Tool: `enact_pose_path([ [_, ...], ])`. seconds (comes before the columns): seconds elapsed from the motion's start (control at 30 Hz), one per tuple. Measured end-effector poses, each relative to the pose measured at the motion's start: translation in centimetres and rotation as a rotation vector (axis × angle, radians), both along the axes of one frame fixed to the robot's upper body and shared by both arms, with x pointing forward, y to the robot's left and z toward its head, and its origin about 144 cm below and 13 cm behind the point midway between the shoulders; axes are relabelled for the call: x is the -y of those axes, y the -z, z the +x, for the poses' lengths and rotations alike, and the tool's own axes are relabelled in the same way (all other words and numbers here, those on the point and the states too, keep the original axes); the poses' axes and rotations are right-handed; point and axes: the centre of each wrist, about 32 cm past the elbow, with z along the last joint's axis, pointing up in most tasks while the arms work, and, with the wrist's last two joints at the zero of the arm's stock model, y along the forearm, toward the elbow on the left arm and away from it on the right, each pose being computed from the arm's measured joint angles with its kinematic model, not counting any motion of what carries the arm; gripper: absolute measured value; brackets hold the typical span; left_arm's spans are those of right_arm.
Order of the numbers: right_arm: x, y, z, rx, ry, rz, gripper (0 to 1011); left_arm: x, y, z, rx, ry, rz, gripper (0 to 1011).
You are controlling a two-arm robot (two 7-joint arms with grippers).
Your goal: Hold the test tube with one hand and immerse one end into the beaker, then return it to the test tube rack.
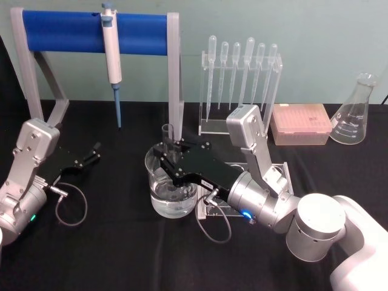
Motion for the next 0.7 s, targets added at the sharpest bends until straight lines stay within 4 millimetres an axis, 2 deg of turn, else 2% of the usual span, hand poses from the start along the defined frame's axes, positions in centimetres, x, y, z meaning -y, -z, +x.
enact_pose_path([
  [0.7, 0.00, 0.00, 0.00, 0.000, 0.000, 0.000, 228, 0.00, 0.00, 0.00, 0.000, 0.000, 0.000, 1000],
])
